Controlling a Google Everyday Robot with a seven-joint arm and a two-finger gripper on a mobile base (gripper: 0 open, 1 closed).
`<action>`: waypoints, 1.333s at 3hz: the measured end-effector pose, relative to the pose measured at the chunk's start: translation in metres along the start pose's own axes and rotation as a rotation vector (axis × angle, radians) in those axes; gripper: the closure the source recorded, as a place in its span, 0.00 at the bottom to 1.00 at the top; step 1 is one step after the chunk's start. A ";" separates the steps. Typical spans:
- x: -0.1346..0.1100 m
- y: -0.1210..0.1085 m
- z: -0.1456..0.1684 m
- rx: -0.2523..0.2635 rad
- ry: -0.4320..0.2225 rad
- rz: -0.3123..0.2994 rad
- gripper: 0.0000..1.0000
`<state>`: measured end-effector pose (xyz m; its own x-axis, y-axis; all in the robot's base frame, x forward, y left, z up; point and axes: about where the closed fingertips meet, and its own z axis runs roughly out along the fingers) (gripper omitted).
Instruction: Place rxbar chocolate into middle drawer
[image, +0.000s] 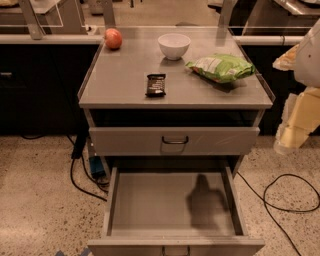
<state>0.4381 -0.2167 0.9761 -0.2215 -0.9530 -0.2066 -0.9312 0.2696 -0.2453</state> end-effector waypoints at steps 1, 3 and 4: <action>0.000 0.000 0.000 0.000 0.000 0.000 0.00; -0.014 -0.006 -0.001 0.010 -0.028 -0.050 0.00; -0.036 -0.022 0.009 0.008 -0.042 -0.121 0.00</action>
Offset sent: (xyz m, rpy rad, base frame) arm 0.0008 0.0043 0.0015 0.0130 -0.0016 0.0428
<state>0.4693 -0.1867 0.9802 -0.0953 -0.9722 -0.2141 -0.9479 0.1542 -0.2786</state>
